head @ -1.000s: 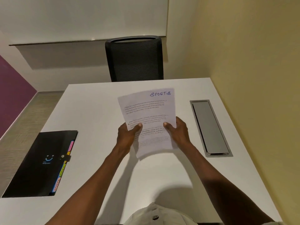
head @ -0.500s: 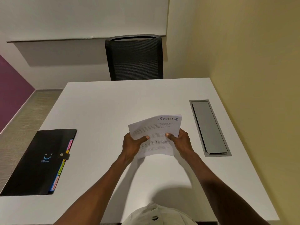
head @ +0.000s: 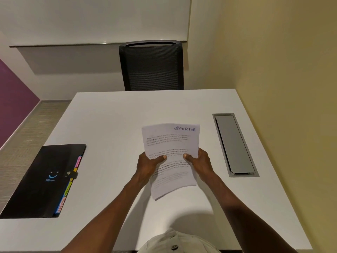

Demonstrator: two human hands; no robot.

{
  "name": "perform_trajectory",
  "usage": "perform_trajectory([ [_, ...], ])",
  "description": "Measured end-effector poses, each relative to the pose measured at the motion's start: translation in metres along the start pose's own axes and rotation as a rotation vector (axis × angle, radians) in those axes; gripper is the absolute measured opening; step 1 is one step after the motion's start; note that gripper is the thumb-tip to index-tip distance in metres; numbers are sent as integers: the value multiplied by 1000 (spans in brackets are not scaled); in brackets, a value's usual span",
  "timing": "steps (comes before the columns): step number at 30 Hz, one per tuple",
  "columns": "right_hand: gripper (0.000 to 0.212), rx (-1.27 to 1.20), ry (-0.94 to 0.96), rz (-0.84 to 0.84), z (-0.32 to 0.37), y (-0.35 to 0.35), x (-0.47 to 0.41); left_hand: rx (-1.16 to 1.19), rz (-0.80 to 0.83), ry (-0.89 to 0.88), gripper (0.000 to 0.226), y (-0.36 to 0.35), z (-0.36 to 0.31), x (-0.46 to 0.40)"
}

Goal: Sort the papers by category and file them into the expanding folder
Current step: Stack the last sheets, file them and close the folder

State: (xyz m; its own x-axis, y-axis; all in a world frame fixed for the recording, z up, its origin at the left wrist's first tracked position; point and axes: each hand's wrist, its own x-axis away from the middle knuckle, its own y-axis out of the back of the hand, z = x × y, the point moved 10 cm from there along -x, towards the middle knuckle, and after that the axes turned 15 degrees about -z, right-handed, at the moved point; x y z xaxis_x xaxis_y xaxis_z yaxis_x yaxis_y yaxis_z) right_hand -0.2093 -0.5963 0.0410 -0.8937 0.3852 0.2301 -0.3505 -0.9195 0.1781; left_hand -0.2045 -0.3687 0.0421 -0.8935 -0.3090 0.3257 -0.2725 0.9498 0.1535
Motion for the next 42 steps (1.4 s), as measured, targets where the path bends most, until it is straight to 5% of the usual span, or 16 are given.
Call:
perform_trajectory([
  [4,28,-37,-21,16,6,-1,-2,26,68,15,30,-6,-10,1],
  [12,34,-84,49,-17,32,5,-10,64,-60,-120,41,4,-42,-3],
  [42,38,101,-77,6,-36,9,8,14,-102,-13,37,-4,27,11],
])
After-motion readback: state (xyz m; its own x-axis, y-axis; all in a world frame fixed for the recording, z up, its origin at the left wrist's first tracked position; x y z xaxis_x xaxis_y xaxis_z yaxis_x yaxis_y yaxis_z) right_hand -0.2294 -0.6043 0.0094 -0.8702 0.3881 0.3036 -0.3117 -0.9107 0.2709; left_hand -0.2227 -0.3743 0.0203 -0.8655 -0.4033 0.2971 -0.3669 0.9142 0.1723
